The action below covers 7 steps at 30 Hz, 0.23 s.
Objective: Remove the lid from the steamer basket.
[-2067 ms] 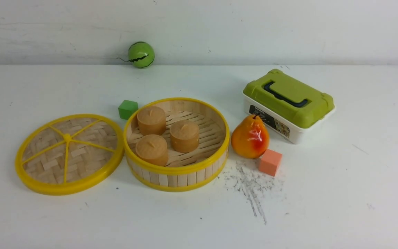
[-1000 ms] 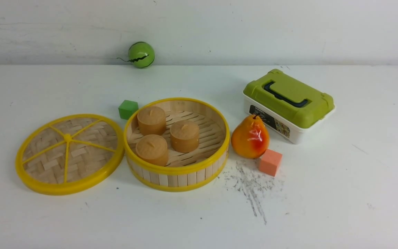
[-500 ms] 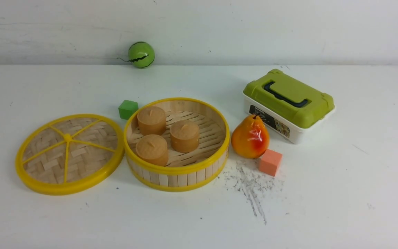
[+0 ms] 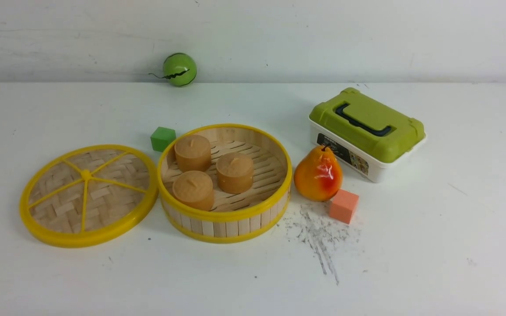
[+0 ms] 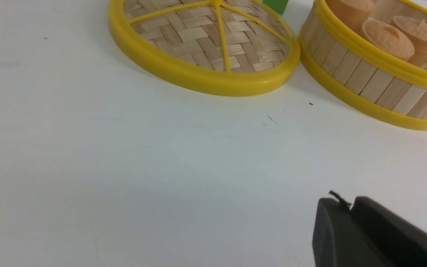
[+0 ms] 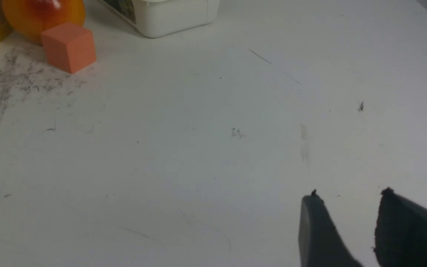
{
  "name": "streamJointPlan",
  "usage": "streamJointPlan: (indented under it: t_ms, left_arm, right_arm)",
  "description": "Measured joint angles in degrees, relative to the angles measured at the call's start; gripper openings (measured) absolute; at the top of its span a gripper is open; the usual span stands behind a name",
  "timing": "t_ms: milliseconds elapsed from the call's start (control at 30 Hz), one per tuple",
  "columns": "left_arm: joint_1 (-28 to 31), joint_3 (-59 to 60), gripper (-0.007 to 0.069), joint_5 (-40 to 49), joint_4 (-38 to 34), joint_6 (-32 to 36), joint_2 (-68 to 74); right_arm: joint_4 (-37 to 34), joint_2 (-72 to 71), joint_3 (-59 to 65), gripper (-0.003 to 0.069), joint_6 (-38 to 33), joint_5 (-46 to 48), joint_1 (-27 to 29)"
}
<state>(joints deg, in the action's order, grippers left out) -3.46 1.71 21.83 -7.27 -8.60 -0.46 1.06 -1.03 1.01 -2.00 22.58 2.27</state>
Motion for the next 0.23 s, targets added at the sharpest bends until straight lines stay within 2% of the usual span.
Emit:
streamJointPlan:
  t_ms: [233]
  left_arm:
    - [0.00, 0.00, 0.0057, 0.00, 0.00, 0.00, 0.00]
  right_arm:
    - [0.00, 0.00, 0.00, 0.0239, 0.00, 0.00, 0.00]
